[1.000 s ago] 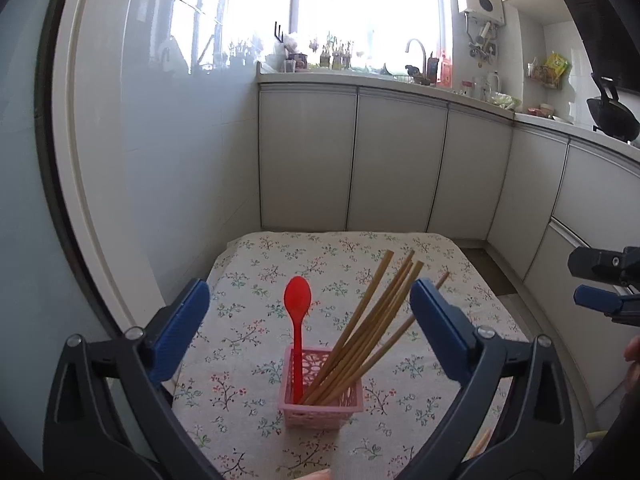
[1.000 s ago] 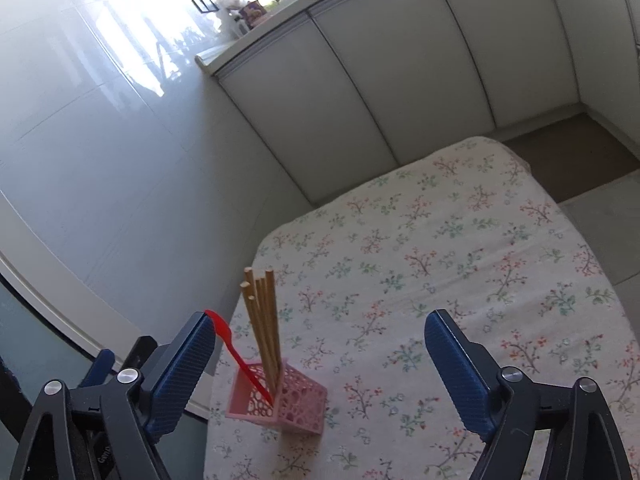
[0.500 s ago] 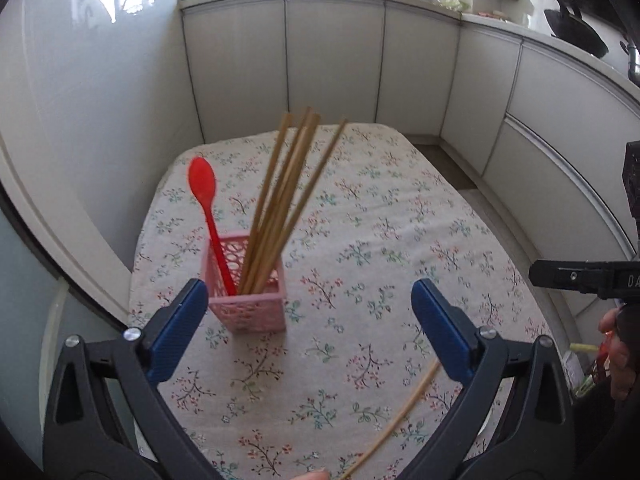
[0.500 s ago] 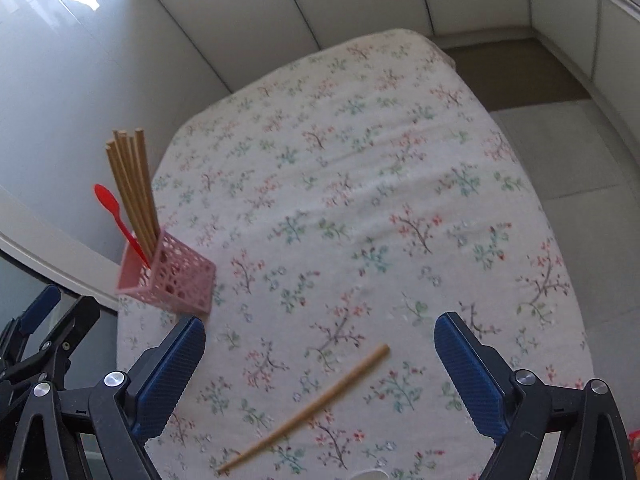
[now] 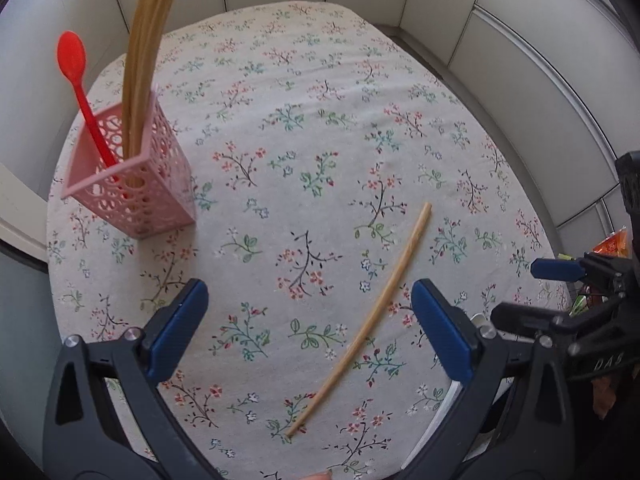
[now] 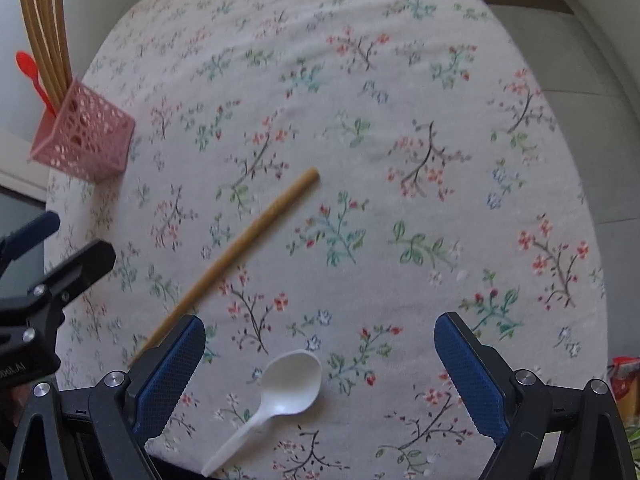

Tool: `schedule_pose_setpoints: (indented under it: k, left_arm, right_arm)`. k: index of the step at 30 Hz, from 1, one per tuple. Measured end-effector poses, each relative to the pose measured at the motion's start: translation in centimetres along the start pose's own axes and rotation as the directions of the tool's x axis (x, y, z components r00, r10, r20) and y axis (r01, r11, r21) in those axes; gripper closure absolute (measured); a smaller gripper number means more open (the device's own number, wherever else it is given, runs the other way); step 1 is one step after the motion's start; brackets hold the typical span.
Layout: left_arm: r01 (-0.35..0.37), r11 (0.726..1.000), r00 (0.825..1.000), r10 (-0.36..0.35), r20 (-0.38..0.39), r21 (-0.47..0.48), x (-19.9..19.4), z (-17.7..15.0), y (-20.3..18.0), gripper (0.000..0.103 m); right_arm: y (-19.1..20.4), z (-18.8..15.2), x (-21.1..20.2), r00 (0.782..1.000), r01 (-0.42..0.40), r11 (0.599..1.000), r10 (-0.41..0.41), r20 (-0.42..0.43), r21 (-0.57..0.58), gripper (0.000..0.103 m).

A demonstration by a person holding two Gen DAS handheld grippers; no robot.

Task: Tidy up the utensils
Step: 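Move both open tools back toward the last chopstick and the white spoon, then close the left tool on the last chopstick while the right tool grasps the white spoon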

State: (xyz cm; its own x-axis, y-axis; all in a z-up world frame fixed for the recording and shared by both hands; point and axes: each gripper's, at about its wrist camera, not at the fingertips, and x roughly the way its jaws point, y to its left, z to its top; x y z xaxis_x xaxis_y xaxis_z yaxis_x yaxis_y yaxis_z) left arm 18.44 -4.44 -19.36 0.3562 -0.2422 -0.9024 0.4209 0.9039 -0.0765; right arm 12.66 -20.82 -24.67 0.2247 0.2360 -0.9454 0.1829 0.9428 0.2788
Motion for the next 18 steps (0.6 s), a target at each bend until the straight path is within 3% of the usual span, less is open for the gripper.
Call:
schedule_pose_setpoints:
  k: [7, 11, 18]
  left_arm:
    - [0.019, 1.000, 0.997, -0.021, -0.073, -0.024, 1.8, -0.6, 0.2, 0.002]
    - [0.027, 0.999, 0.996, -0.029, -0.081, -0.032, 2.0, -0.7, 0.2, 0.002]
    - [0.034, 0.999, 0.996, -0.036, -0.077, -0.037, 1.8, -0.8, 0.3, 0.002]
  right_arm:
    - [0.6, -2.2, 2.7, 0.996, -0.016, 0.998, 0.011, -0.091, -0.056, 0.009]
    - [0.3, -2.8, 3.8, 0.990, -0.046, 0.998, 0.041, -0.137, -0.036, 0.023]
    - [0.0, -2.3, 3.5, 0.994, -0.041, 0.999, 0.038, -0.100, -0.026, 0.047]
